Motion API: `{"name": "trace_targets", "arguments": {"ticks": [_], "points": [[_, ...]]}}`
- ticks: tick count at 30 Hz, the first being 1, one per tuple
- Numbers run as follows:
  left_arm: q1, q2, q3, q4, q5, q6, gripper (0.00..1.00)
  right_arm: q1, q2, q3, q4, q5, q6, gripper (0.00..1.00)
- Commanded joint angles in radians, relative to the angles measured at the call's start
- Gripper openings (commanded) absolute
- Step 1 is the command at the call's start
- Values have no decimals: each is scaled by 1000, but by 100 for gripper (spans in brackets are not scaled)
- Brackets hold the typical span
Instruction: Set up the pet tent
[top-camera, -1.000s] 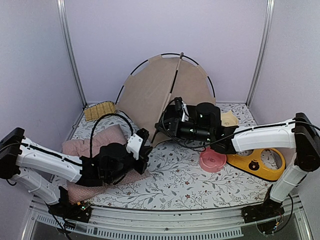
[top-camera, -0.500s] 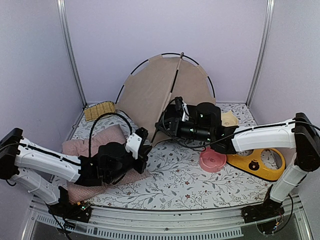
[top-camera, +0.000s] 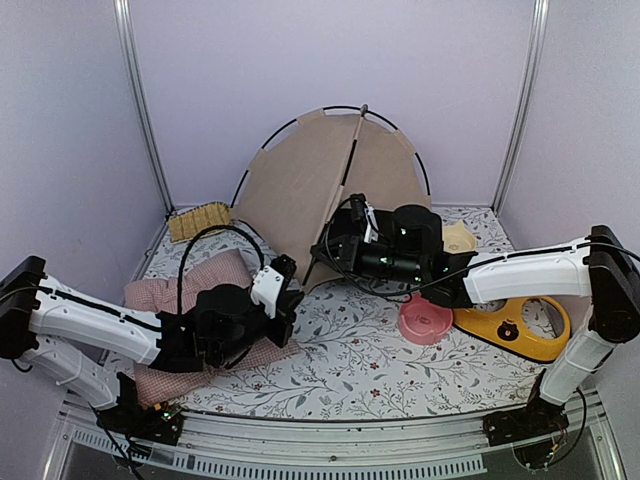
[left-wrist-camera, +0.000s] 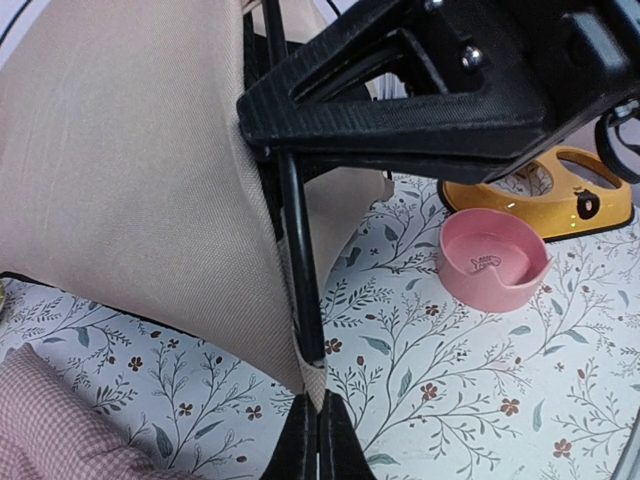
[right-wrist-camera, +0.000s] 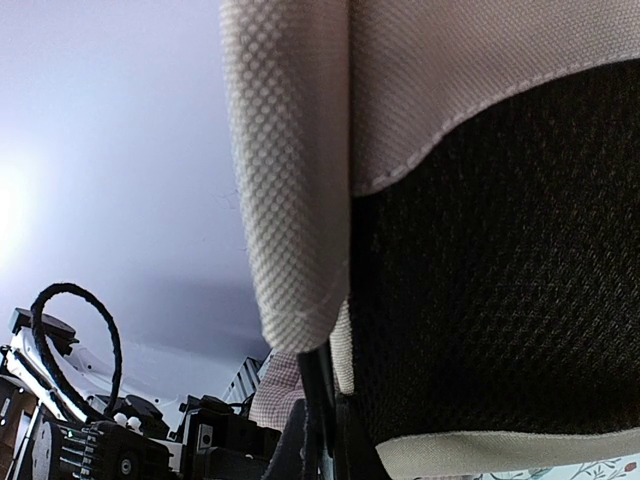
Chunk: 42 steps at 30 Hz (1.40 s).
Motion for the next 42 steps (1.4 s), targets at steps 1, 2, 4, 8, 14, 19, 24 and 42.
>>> {"name": "trace_targets", "arguments": {"ticks": [1,2,4,8,14,19,24,42], "points": [[-41,-31,-6,-31,54,5,0,-64,6,-13,40,132,22,0],[-42,-32,-6,-31,55,5,0,-64,6,-13,40,133,22,0],[-42,-30,-5,-30,59,5,0,-65,6,-12,39,135,22,0],[-44,-25,-1,-29,67,5,0,-65,6,-2,32,130,17,0],[-44,-23,17,-32,56,17,0,-51,26,28,-4,102,-16,0],[-44,-23,59,-57,33,32,0,-35,32,17,-23,106,-36,0],[-42,-21,86,-60,37,49,0,-29,38,16,-35,104,-47,0],[4,-1,116,-98,40,20,0,9,44,29,-98,133,-80,0]]}}
